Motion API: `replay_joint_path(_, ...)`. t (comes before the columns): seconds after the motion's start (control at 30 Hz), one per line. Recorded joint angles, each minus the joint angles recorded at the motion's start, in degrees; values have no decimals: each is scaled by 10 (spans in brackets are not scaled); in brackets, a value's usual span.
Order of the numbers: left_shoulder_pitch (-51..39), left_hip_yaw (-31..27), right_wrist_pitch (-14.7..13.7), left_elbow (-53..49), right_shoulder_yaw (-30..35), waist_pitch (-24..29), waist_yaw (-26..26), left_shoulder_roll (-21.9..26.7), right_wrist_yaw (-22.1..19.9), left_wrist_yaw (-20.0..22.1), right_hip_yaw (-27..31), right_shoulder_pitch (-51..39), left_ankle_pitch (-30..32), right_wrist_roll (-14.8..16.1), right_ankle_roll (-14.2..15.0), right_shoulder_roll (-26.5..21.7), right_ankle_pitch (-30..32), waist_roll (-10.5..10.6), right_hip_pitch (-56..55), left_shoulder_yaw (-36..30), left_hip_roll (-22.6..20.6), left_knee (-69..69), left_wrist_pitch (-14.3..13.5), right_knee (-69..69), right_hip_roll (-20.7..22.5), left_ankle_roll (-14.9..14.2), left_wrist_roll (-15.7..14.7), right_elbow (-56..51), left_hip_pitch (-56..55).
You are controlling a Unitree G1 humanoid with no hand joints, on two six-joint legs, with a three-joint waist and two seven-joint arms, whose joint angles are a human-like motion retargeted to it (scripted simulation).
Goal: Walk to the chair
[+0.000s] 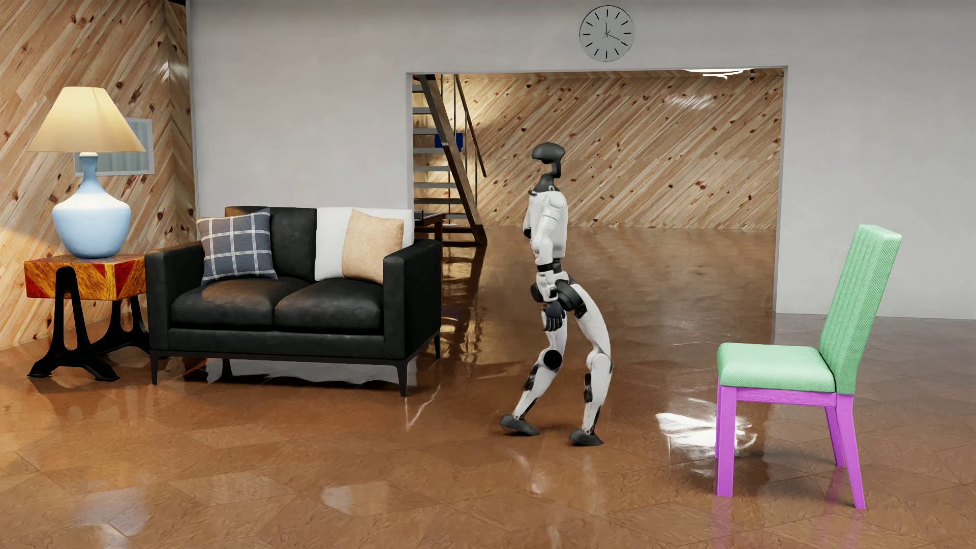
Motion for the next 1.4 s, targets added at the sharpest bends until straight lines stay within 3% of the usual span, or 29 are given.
replay_joint_path(0.03,-7,0,0,14,6,4,-14,-21,0,0,0,-15,72,0,0,-1,-61,12,18,22,11,65,0,23,-2,0,0,14,-29)
replay_joint_path(0.1,-25,0,0,19,8,16,5,-41,0,0,0,-52,224,0,0,-21,-116,32,65,-29,33,122,0,13,-21,0,0,28,-91)
replay_joint_path(0.13,-17,0,0,6,-15,14,24,-45,0,0,0,-58,242,0,0,-24,-132,34,87,-37,44,134,0,1,-38,0,0,17,-134)
replay_joint_path(0.27,36,0,0,53,-29,3,92,-54,0,0,0,-60,202,0,0,-24,-205,13,199,-93,96,66,0,-24,-70,0,0,-53,-272)
replay_joint_path(0.33,68,0,0,79,-24,-4,123,-48,0,0,0,-69,176,0,0,-18,-230,0,260,-96,113,-19,0,-46,-58,0,0,-84,-326)
replay_joint_path(0.4,96,0,0,112,-25,-9,157,-37,0,0,0,-89,93,0,0,-22,-259,-7,306,-121,127,-75,0,-63,-35,0,0,-106,-368)
replay_joint_path(0.43,107,0,0,130,-9,-5,184,-32,0,0,0,-107,94,0,0,-26,-273,-14,319,-138,138,-78,0,-59,-35,0,0,-115,-387)
replay_joint_path(0.5,126,0,0,162,-4,10,228,-26,0,0,0,-133,258,0,0,-34,-256,-36,354,-152,141,-2,0,-47,-49,0,0,-124,-440)
replay_joint_path(0.53,121,0,0,185,-18,12,238,-27,0,0,0,-131,277,0,0,-34,-213,-48,368,-168,127,34,0,-39,-58,0,0,-123,-451)
replay_joint_path(0.57,121,0,0,194,-25,5,246,-27,0,0,0,-120,249,0,0,-33,-152,-58,354,-185,107,45,0,1,-71,0,0,-114,-435)
replay_joint_path(0.6,128,0,0,193,-18,-5,238,-30,0,0,0,-111,210,0,0,-31,-96,-60,311,-177,94,53,0,55,-67,0,0,-99,-415)
replay_joint_path(0.63,134,0,0,176,-13,-9,205,-30,0,0,0,-108,172,0,0,-28,-91,-63,261,-160,75,52,0,135,-53,0,0,-84,-388)
replay_joint_path(0.7,104,0,0,146,2,15,134,-28,0,0,0,-89,126,0,0,-23,-148,-72,170,-175,21,5,0,303,-33,0,0,-75,-275)
replay_joint_path(0.77,59,0,0,94,30,24,79,-25,0,0,0,-58,63,0,0,-21,-225,-68,50,-139,-8,-68,0,355,3,0,0,-62,-147)
replay_joint_path(0.83,19,0,0,30,57,23,16,-18,0,0,0,-27,-2,0,0,-22,-236,-61,-51,-68,3,-117,0,262,30,0,0,-44,-38)
replay_joint_path(0.93,-51,0,0,-60,74,3,-48,-6,0,0,0,15,-88,0,0,-18,-183,-63,-122,29,25,-162,0,-20,27,0,0,-24,88)
replay_joint_path(1.0,-84,0,0,-107,77,-17,-75,7,0,0,0,36,-103,0,0,-19,-198,-69,-148,64,40,-165,0,-113,17,0,0,-20,143)
replay_joint_path(1.03,-89,0,0,-117,76,-17,-102,6,0,0,0,43,-84,0,0,-20,-193,-63,-158,80,73,-153,0,-84,15,0,0,-17,165)
replay_joint_path(1.07,-85,0,0,-118,85,-18,-112,1,0,0,0,41,-39,0,0,-19,-149,-50,-183,90,103,-118,0,-5,23,0,0,-2,172)
replay_joint_path(1.1,-71,0,0,-98,97,-10,-108,-16,0,0,0,29,42,0,0,-17,-142,-27,-191,91,137,-51,0,71,49,0,0,29,166)
replay_joint_path(1.13,-55,0,0,-77,99,-5,-91,-21,0,0,0,9,134,0,0,-12,-170,-24,-161,87,149,58,0,108,64,0,0,47,132)
replay_joint_path(1.17,-48,0,0,-54,84,-9,-70,-18,0,0,0,4,200,0,0,-2,-205,-31,-132,56,132,211,0,119,73,0,0,32,58)
replay_joint_path(1.2,-45,0,0,-23,75,-1,-26,-22,0,0,0,-5,193,0,0,3,-214,-26,-77,19,134,333,0,97,97,0,0,6,-4)
replay_joint_path(1.27,-3,0,0,20,45,3,66,-27,0,0,0,-38,182,0,0,14,-209,-54,25,-17,98,414,0,35,108,0,0,-62,-124)
replay_joint_path(1.3,36,0,0,26,40,6,102,-26,0,0,0,-53,197,0,0,18,-210,-70,87,-8,83,376,0,-3,107,0,0,-103,-172)
replay_joint_path(1.33,36,0,0,122,17,9,126,-46,0,0,0,-70,240,0,0,16,-212,-69,142,-62,73,282,0,-35,105,0,0,-141,-212)
replay_joint_path(1.4,90,0,0,134,-8,5,174,-34,0,0,0,-102,316,0,0,15,-229,-78,238,-121,66,37,0,-87,92,0,0,-224,-271)
